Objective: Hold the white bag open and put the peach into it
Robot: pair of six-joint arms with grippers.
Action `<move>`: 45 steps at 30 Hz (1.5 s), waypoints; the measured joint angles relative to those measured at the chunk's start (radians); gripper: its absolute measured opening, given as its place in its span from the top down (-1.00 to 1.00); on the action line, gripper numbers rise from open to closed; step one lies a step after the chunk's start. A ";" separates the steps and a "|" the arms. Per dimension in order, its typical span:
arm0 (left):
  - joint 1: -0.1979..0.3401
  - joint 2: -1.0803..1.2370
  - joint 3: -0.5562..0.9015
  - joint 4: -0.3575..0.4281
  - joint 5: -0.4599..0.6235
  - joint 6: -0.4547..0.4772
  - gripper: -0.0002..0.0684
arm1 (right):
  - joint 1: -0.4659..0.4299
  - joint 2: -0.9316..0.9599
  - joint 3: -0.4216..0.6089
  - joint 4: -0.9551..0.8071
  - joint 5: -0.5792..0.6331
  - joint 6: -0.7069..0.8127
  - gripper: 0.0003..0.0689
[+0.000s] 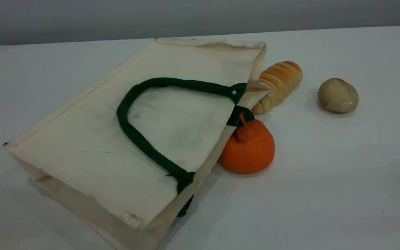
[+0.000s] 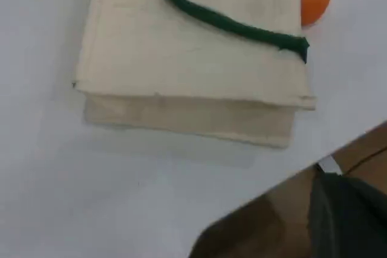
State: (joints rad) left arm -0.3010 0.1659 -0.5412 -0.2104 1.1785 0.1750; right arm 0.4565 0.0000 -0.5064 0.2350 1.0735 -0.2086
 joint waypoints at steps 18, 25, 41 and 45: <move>0.000 0.000 0.034 0.027 -0.087 0.047 0.97 | 0.000 0.000 0.000 0.000 0.003 0.001 0.93; 0.009 0.000 0.034 0.024 -0.086 0.046 0.95 | -0.002 0.000 0.000 0.000 0.003 0.001 0.90; 0.341 -0.131 0.034 0.024 -0.084 0.045 0.91 | -0.425 0.000 0.000 0.000 0.003 0.000 0.85; 0.341 -0.168 0.033 0.024 -0.084 0.045 0.90 | -0.448 0.000 0.000 0.002 0.003 0.000 0.84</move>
State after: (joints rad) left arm 0.0397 -0.0018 -0.5079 -0.1867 1.0942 0.2199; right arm 0.0080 0.0000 -0.5064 0.2367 1.0766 -0.2084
